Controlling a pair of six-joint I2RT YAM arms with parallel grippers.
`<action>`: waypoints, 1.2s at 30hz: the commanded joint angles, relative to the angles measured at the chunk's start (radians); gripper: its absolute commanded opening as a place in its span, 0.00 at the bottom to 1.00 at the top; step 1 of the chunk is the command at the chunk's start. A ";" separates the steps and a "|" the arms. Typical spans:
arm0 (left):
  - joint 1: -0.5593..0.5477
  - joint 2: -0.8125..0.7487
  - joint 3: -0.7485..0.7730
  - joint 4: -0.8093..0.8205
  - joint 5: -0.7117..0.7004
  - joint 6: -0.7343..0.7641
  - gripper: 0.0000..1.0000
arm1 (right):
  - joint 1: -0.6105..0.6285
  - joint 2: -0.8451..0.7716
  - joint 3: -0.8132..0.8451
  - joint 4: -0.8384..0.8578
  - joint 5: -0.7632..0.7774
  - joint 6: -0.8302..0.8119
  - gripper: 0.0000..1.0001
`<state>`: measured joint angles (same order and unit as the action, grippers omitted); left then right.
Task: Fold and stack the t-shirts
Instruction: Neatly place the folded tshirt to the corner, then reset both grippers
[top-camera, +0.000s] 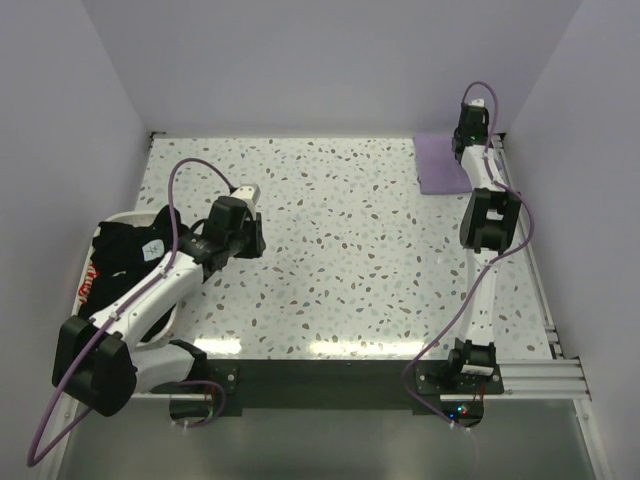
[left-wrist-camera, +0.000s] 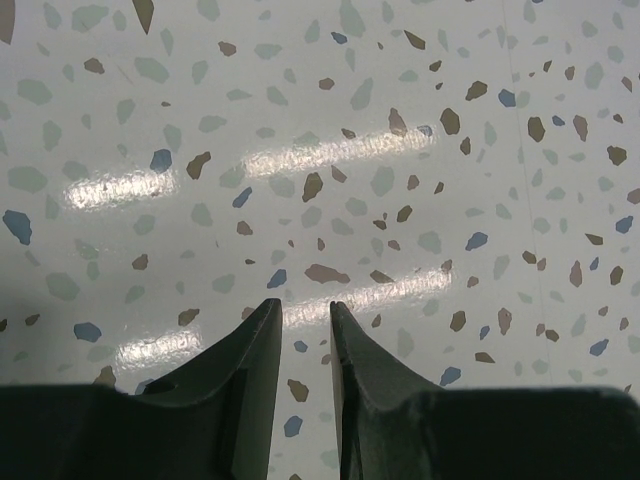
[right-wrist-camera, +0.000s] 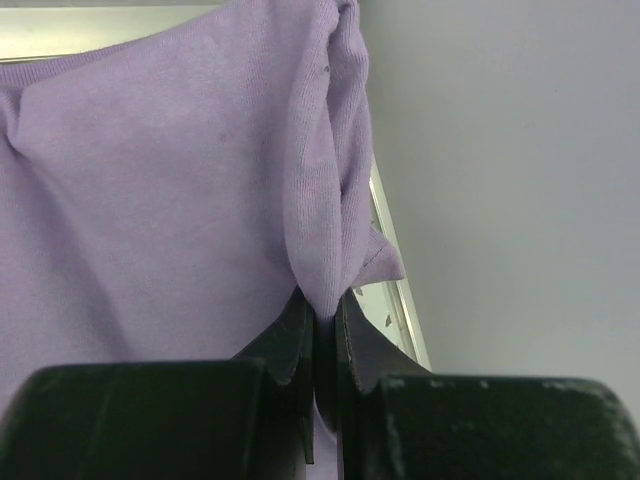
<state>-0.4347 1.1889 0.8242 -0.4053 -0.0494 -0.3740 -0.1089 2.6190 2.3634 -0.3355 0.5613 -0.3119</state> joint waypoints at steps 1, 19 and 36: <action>-0.004 0.005 0.001 0.040 -0.009 0.015 0.31 | -0.012 -0.019 0.023 0.076 0.014 -0.030 0.00; -0.004 -0.015 0.006 0.045 0.019 0.020 0.31 | 0.044 -0.172 -0.119 0.082 0.083 0.082 0.99; -0.002 -0.159 0.007 0.029 -0.009 0.018 0.32 | 0.299 -0.799 -0.832 -0.092 -0.061 0.657 0.99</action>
<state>-0.4347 1.0767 0.8242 -0.4057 -0.0460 -0.3737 0.1761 1.9694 1.6600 -0.3790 0.5686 0.1741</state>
